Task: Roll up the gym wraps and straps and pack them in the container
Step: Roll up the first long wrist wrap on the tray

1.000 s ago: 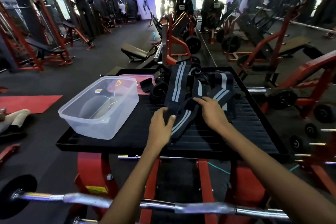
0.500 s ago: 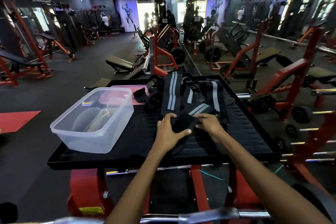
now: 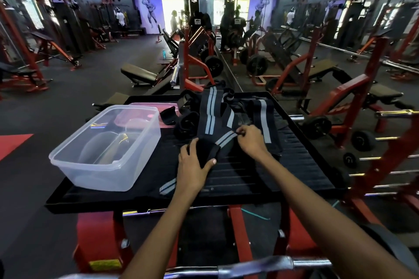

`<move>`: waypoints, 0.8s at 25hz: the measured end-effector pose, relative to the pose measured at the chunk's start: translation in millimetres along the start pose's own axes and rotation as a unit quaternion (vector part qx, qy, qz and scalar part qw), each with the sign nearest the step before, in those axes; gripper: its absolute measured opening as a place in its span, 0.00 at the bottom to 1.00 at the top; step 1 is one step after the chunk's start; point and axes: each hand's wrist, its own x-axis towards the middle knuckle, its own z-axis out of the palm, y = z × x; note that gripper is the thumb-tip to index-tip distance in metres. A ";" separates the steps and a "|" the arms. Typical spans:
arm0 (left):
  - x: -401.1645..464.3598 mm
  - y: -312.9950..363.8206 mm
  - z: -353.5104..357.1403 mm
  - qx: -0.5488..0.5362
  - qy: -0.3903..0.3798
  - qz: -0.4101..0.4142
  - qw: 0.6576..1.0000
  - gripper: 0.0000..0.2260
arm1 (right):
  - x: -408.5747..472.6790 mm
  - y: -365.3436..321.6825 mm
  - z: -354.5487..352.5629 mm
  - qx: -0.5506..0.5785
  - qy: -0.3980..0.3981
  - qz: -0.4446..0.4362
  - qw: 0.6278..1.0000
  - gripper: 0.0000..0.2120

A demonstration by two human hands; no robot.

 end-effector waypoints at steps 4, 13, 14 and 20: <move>-1.3 2.1 -4.1 -0.025 0.027 -0.041 0.998 0.41 | 18.4 -10.5 7.0 0.057 -0.019 -0.006 0.998 0.10; -1.5 -6.0 -2.5 -0.067 0.005 -0.067 0.996 0.37 | 112.7 -60.8 64.4 0.160 -0.153 0.126 0.967 0.20; -1.4 -6.7 -2.1 -0.064 0.004 -0.067 0.996 0.37 | 113.4 -63.5 64.3 0.218 -0.149 0.153 0.952 0.22; 2.4 -7.3 0.4 -0.010 -0.007 -0.056 0.998 0.33 | 119.8 -69.7 10.1 0.360 -0.096 0.165 0.913 0.11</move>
